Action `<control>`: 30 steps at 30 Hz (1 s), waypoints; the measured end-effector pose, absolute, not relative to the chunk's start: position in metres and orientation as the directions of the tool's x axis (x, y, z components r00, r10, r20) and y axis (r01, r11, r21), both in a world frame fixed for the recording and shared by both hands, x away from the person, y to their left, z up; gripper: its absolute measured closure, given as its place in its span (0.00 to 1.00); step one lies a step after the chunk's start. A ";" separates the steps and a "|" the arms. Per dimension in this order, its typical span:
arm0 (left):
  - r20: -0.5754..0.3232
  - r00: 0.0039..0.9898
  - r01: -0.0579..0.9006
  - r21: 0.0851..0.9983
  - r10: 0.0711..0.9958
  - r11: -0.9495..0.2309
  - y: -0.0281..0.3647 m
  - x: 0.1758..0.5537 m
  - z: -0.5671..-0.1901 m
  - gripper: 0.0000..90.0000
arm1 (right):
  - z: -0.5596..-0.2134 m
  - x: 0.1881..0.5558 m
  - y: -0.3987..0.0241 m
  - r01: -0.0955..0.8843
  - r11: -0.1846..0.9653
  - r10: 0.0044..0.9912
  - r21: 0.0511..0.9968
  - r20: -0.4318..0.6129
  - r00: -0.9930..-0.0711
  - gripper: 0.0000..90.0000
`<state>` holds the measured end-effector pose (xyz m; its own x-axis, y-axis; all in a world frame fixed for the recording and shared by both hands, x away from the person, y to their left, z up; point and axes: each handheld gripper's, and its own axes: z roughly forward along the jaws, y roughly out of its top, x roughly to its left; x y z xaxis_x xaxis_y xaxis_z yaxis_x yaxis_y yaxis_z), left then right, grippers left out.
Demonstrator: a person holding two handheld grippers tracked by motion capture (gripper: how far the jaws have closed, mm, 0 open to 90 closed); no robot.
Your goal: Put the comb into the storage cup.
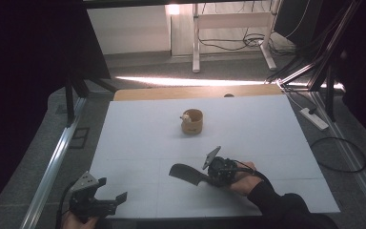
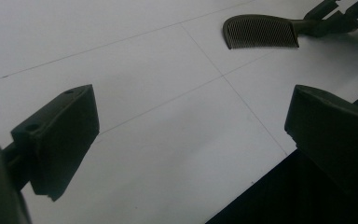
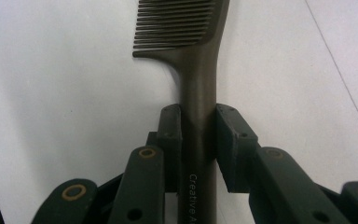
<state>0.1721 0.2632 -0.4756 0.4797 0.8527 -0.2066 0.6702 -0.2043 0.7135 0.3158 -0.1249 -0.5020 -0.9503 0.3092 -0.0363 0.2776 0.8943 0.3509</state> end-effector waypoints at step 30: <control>-0.205 0.601 0.586 0.771 0.772 -0.251 0.253 0.184 -0.466 0.00 | -0.480 0.312 -0.148 0.236 0.821 0.295 0.520 -0.034 -0.955 0.81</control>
<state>0.1845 0.2530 -0.4661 0.6009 0.7725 -0.2054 0.5860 -0.2509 0.7705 0.3117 -0.1477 -0.4796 -0.9548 0.2954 -0.0337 0.2355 0.8208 0.5205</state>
